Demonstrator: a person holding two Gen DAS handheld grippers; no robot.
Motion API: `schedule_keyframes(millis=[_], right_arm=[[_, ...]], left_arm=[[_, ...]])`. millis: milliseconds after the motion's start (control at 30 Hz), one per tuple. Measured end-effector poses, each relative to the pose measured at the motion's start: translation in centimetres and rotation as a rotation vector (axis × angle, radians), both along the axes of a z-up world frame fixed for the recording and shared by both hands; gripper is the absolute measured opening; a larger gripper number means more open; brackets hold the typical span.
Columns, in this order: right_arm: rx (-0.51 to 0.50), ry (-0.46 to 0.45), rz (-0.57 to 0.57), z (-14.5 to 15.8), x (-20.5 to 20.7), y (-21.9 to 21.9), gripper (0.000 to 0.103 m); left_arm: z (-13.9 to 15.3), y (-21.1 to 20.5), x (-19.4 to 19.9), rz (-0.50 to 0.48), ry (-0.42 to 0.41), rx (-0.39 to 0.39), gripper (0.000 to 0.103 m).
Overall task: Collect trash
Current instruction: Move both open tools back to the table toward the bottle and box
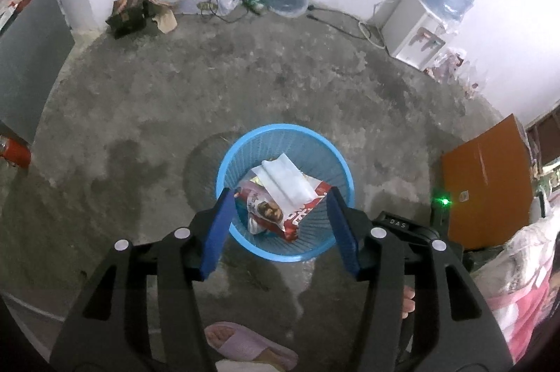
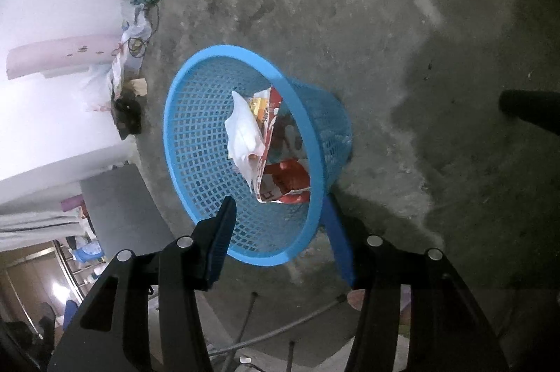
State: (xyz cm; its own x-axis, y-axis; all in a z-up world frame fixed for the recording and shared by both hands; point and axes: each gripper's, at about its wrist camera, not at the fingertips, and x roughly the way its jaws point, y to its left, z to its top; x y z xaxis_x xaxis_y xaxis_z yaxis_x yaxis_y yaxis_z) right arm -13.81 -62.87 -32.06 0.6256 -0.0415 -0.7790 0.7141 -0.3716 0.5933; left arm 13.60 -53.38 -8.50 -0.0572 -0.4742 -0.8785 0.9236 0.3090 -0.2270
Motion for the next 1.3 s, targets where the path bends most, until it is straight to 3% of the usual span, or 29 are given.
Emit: schedule_keyframes(millis=[133,333,400,533,667,800,1000,1167,1300], right_arm=[[-0.086,-0.01,0.043,3.3,-0.2,0.2,0.05],[-0.308,-0.005,0.205,11.9,1.3,2.0,0.052],[-0.404,-0.006,0.268,15.2,2.0,3.1,0.059],[-0.571,-0.013,0.407,20.9,3.8,5.7,0.07],[-0.656,-0.075,0.57,24.3,5.3,8.4,0.071],[-0.692,-0.14,0.705,26.0,6.5,11.5,0.071],[-0.67,-0.239,0.887,26.9,9.8,15.6,0.071],[-0.642,-0.324,1.038,28.1,13.2,20.1,0.071],[-0.615,-0.394,1.134,28.9,15.4,23.6,0.071]], left_arm=[[2.8,1.9,-0.4,0.001,-0.006,-0.044,0.052],[8.7,8.2,-0.7,0.021,-0.01,-0.164,0.06],[10.6,11.1,-0.7,0.038,-0.015,-0.203,0.067],[13.3,17.1,-0.2,0.101,-0.044,-0.241,0.071],[15.6,24.8,0.6,0.209,-0.066,-0.29,0.075],[17.6,33.6,1.3,0.359,-0.137,-0.334,0.082],[19.2,47.7,1.7,0.665,-0.307,-0.313,0.083],[18.7,56.9,1.6,0.874,-0.322,-0.306,0.084],[17.0,60.9,1.2,0.97,-0.278,-0.308,0.084]])
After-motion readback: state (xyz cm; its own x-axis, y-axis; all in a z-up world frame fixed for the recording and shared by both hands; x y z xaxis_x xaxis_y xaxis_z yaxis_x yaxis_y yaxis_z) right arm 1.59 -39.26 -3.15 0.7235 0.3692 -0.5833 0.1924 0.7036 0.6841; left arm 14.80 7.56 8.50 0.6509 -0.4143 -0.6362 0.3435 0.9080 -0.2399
